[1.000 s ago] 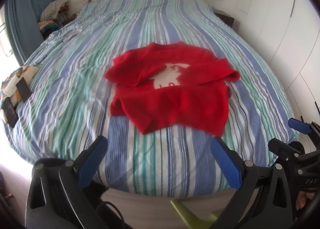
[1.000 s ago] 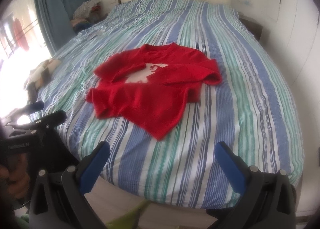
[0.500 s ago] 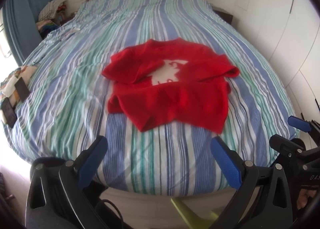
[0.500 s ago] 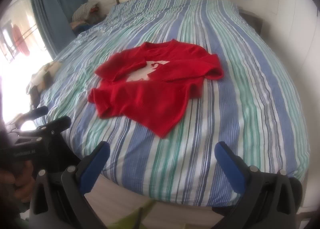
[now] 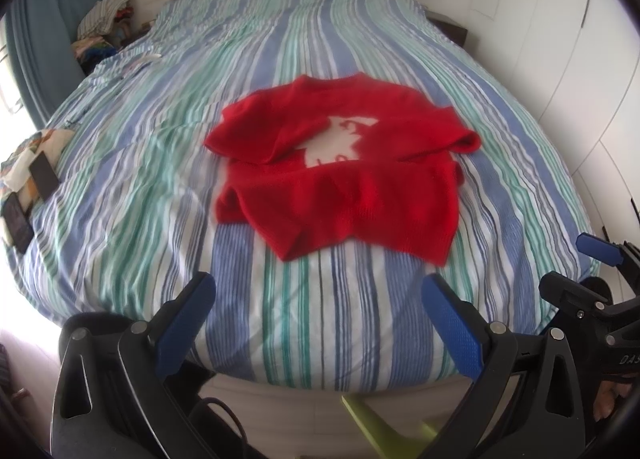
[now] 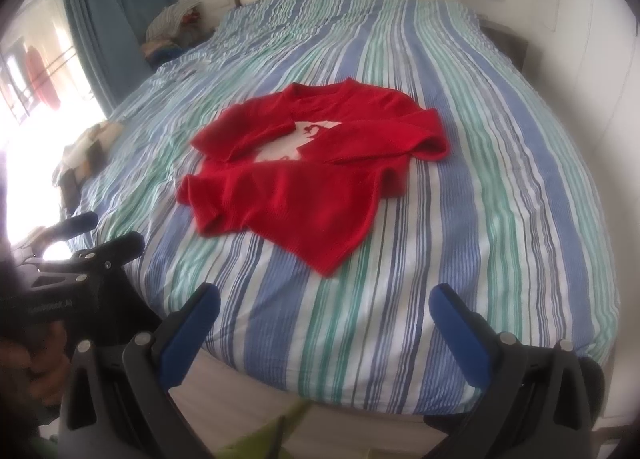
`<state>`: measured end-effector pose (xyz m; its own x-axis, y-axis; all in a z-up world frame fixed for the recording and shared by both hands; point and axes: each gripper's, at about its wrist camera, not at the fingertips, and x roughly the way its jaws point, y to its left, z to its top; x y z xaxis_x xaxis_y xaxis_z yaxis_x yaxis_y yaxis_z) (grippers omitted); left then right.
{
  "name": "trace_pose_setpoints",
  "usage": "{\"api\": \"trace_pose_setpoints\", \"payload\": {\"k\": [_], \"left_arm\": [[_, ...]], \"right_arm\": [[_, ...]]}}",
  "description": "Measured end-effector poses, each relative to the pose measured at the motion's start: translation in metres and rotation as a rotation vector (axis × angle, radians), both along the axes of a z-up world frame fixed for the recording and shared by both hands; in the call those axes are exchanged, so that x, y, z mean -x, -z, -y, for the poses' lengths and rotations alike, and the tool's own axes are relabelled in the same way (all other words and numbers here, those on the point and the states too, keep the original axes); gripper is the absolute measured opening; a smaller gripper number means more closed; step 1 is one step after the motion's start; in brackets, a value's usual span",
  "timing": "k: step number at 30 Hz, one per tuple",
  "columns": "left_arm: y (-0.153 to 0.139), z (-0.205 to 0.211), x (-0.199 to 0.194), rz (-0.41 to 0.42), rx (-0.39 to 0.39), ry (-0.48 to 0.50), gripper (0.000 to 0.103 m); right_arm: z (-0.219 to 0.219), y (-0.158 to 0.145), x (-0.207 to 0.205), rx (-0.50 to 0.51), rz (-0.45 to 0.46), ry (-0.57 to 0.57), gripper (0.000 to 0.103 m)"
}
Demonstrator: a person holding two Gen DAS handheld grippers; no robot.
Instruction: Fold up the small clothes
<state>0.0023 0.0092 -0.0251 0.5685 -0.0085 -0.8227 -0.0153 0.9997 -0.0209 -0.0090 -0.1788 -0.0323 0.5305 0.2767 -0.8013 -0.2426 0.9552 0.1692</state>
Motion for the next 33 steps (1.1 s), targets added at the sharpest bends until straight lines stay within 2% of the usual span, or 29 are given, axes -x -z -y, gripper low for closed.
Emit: {"api": "trace_pose_setpoints", "payload": {"k": [8,12,15,19,21,24,29,30,31,32,33], "left_arm": [[0.002,-0.005,0.000,-0.007,0.012,0.008,0.103],[0.014,-0.039,-0.005,-0.053,0.134,-0.013,0.103],[0.037,-0.068,-0.011,-0.114,0.215,-0.075,0.103],[0.066,-0.084,-0.032,-0.170,0.345,-0.109,0.102],[0.079,-0.083,-0.050,-0.163,0.383,-0.101,0.102],[0.105,-0.082,-0.085,-0.195,0.399,-0.126,0.101],[0.142,-0.075,-0.138,-0.272,0.323,-0.182,0.099],[0.147,-0.078,-0.144,-0.286,0.306,-0.214,0.087],[0.150,-0.081,-0.146,-0.303,0.289,-0.246,0.068],[0.150,-0.085,-0.144,-0.307,0.288,-0.266,0.059],[0.145,-0.090,-0.137,-0.299,0.326,-0.260,0.036]], "right_arm": [[0.000,0.000,0.000,0.002,0.003,0.001,0.103],[0.004,0.001,-0.003,0.016,0.012,0.018,0.103],[0.016,0.005,-0.005,0.042,0.027,0.061,0.103],[0.037,0.030,-0.017,0.040,-0.009,0.113,0.103],[0.042,0.048,-0.025,0.005,-0.034,0.109,0.103],[0.039,0.077,-0.042,-0.098,-0.069,0.057,0.103],[0.010,0.125,-0.081,-0.266,-0.141,-0.020,0.103],[0.002,0.134,-0.089,-0.299,-0.156,-0.036,0.103],[-0.003,0.144,-0.096,-0.331,-0.174,-0.036,0.102],[-0.006,0.154,-0.102,-0.357,-0.195,-0.025,0.099],[-0.005,0.161,-0.106,-0.365,-0.212,0.005,0.081]]}}
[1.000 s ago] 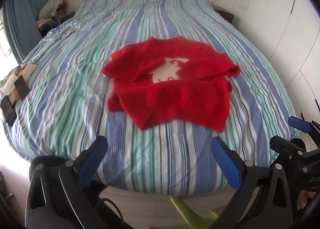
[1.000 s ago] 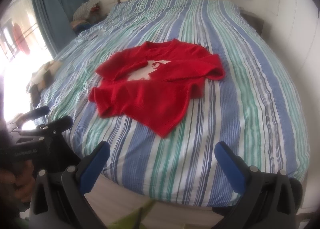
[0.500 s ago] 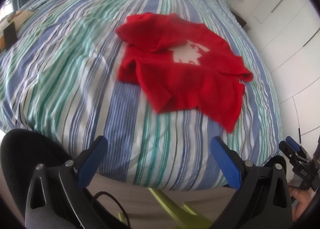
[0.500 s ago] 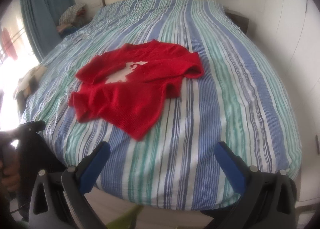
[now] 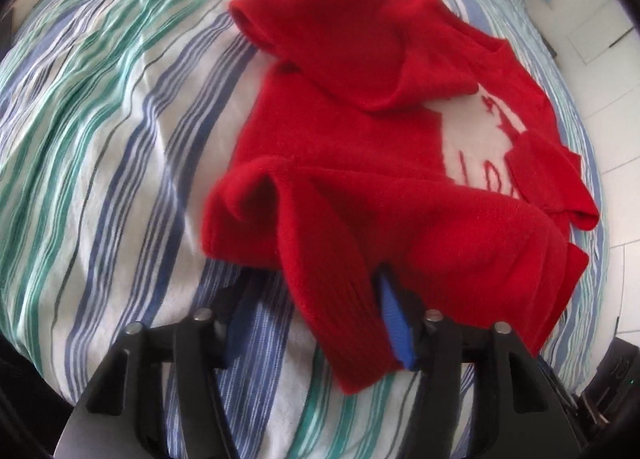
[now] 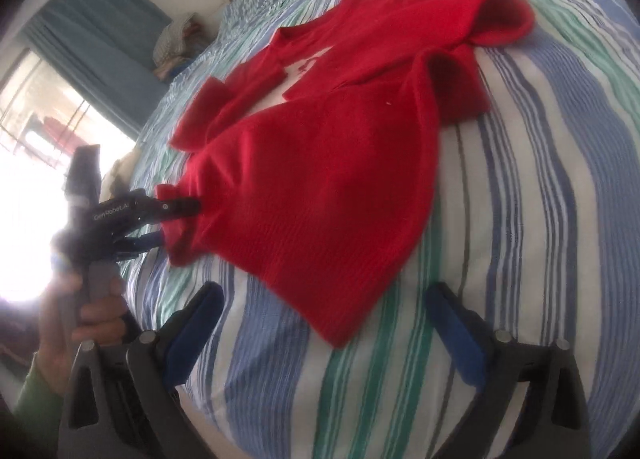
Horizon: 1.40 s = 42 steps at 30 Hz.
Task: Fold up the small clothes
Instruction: 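Grasp the red sweater's hem with the left gripper while the right gripper grasps it too, then pull the hem with both grippers to stretch the sweater flat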
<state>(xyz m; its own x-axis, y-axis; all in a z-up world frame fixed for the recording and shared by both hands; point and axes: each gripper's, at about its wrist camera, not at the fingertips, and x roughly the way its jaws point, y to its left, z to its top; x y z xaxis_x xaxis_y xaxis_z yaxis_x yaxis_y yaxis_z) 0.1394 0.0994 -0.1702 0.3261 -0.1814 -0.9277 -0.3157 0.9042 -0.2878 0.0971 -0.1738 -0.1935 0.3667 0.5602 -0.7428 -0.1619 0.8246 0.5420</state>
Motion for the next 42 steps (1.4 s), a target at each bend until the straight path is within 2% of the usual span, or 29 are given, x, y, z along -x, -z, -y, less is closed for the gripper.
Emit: {"api": "trace_pose_setpoints", "payload": {"k": [1,3,8,10,12,13,14,16,17,18,19,20,21,23,24,25,26,27,29,32,33,35,36,37,38,39,40,41,42], "left_arm": [[-0.005,-0.005,0.008,0.012,0.063,0.015,0.009],[-0.015,-0.016,0.029,0.017,0.148,0.043,0.008],[-0.028,-0.025,0.073,0.021,0.227,0.165,0.009],[-0.020,-0.025,0.077,0.007,0.212,0.186,0.015],[-0.011,-0.020,0.077,-0.001,0.178,0.182,0.035],[-0.006,-0.019,0.076,-0.003,0.197,0.175,0.044],[-0.004,-0.020,0.074,0.000,0.225,0.165,0.048],[-0.009,-0.021,0.077,0.025,0.264,0.157,0.065],[-0.012,-0.021,0.079,0.039,0.276,0.155,0.070],[-0.013,-0.021,0.082,0.052,0.281,0.151,0.079],[-0.013,-0.019,0.082,0.054,0.277,0.149,0.082],[-0.011,-0.016,0.081,0.043,0.256,0.150,0.082],[-0.009,-0.010,0.078,0.024,0.219,0.148,0.082],[-0.005,-0.001,0.073,-0.025,0.103,0.132,0.072],[-0.004,0.004,0.072,-0.052,0.016,0.135,0.053],[-0.006,0.008,0.072,-0.067,-0.061,0.145,0.035],[-0.009,0.007,0.075,-0.069,-0.097,0.154,0.031],[-0.014,0.003,0.081,-0.065,-0.100,0.156,0.025],[-0.020,-0.013,0.095,-0.074,-0.096,0.126,0.021],[-0.019,-0.033,0.107,-0.052,-0.005,0.097,0.022],[-0.016,-0.035,0.108,-0.040,0.039,0.100,0.026],[-0.012,-0.034,0.110,-0.022,0.104,0.110,0.054],[-0.010,-0.031,0.110,-0.020,0.107,0.119,0.073],[-0.009,-0.024,0.110,-0.019,0.093,0.132,0.073],[-0.007,-0.019,0.110,-0.026,0.064,0.149,0.065],[-0.006,-0.010,0.110,-0.039,0.041,0.172,0.018],[-0.004,-0.005,0.112,-0.056,0.056,0.190,0.003],[-0.004,-0.005,0.114,-0.062,0.070,0.188,0.002],[-0.009,-0.007,0.118,-0.058,0.057,0.193,0.002]], "right_arm": [[0.005,0.001,-0.001,-0.003,-0.012,0.041,0.049],[0.021,-0.004,0.000,-0.078,-0.051,0.079,0.006],[0.055,-0.038,0.032,-0.137,-0.064,0.059,0.005],[0.058,-0.044,0.045,-0.122,-0.070,0.036,0.005],[0.058,-0.042,0.050,-0.100,-0.076,0.012,0.005],[0.055,-0.037,0.049,-0.090,-0.077,0.001,0.005],[0.054,-0.032,0.047,-0.085,-0.082,-0.001,0.005],[0.048,-0.020,0.042,-0.090,-0.097,-0.013,0.011],[0.046,-0.018,0.040,-0.076,-0.102,-0.014,0.011],[0.044,-0.016,0.040,-0.069,-0.103,-0.017,0.018],[0.042,-0.015,0.041,-0.080,-0.104,-0.026,0.032],[0.043,-0.012,0.042,-0.089,-0.104,-0.033,0.041],[0.041,-0.010,0.043,-0.086,-0.104,-0.036,0.051],[0.039,-0.002,0.044,-0.079,-0.118,-0.042,0.051],[0.038,0.002,0.045,-0.079,-0.131,-0.047,0.039],[0.036,0.005,0.044,-0.078,-0.142,-0.049,0.010],[0.037,0.005,0.044,-0.071,-0.151,-0.046,0.005],[0.040,0.004,0.046,-0.066,-0.152,-0.038,0.005],[0.051,-0.005,0.051,-0.055,-0.136,-0.019,0.005],[0.063,-0.013,0.058,-0.071,-0.131,-0.005,0.005],[0.062,-0.013,0.057,-0.073,-0.131,-0.008,0.005],[0.059,-0.008,0.056,-0.075,-0.132,-0.019,0.005],[0.056,-0.004,0.055,-0.074,-0.140,-0.026,0.005],[0.055,0.001,0.054,-0.078,-0.152,-0.026,0.007],[0.052,0.004,0.052,-0.092,-0.163,-0.024,0.010],[0.050,0.008,0.050,-0.103,-0.171,-0.020,0.011],[0.049,0.011,0.049,-0.109,-0.177,-0.021,0.011],[0.048,0.012,0.049,-0.111,-0.180,-0.027,0.011],[0.048,0.012,0.049,-0.099,-0.182,-0.034,0.005]]}}
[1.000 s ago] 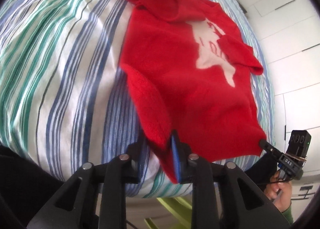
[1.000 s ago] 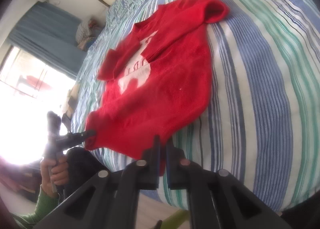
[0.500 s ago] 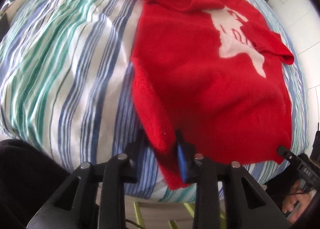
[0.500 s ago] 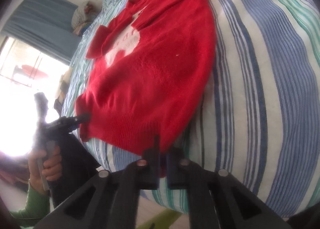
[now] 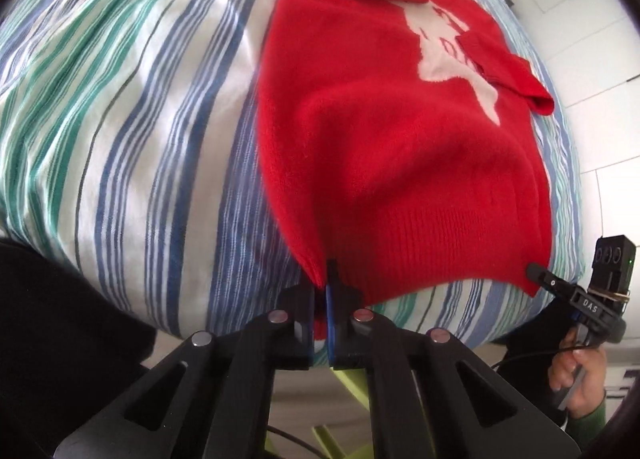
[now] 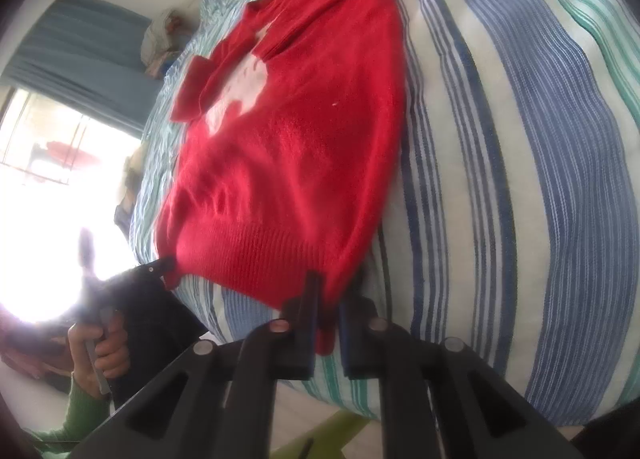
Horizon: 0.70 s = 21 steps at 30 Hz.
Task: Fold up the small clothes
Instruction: 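Pull the hem with both grippers to stretch the sweater flat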
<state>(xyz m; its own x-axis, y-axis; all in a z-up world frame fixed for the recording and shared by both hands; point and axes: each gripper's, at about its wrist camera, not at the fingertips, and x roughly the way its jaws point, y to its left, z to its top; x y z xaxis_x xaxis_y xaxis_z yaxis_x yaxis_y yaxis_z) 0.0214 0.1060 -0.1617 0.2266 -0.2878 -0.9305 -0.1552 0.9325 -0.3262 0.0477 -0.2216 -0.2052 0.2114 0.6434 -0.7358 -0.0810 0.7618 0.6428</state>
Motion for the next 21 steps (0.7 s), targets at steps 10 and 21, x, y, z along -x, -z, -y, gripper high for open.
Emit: {"api": "trace_pose_setpoints", "payload": {"k": [10,21], "left_arm": [[0.009,-0.004,0.010,-0.085,-0.199,0.088,0.002],[0.039,0.012,-0.023,-0.121,-0.266,0.048,0.002]], "right_arm": [[0.030,-0.006,0.018,0.202,-0.085,-0.001,0.004],[0.026,0.026,0.007,0.253,-0.112,-0.011,0.001]]}}
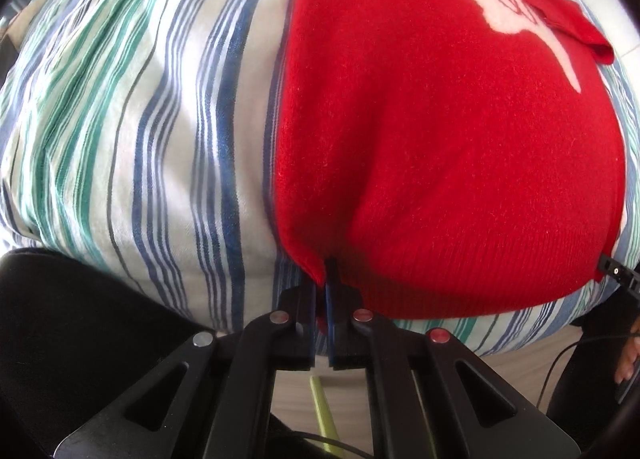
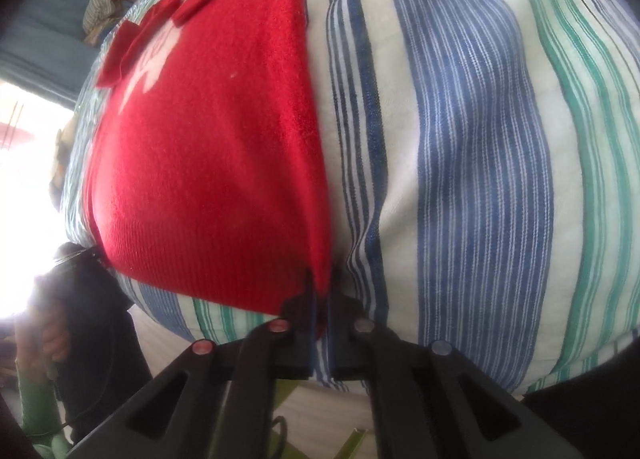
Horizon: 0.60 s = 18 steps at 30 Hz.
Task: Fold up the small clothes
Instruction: 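Pull the hem with both grippers to stretch the sweater flat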
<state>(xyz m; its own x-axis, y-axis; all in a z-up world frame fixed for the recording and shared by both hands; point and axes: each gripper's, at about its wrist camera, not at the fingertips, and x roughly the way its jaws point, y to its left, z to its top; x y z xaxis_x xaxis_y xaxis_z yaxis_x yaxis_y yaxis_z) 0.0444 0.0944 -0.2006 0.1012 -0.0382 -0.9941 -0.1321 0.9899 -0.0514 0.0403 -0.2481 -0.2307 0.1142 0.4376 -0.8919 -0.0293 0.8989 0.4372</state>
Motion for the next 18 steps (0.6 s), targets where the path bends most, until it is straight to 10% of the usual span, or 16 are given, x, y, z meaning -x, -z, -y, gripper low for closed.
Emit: {"api": "trace_pose_setpoints", "payload": {"k": [18], "left_arm": [[0.000,-0.010,0.015,0.007,-0.003,-0.013,0.004]], "right_arm": [[-0.013,-0.005,0.004,0.025,0.022,0.013,0.006]]}}
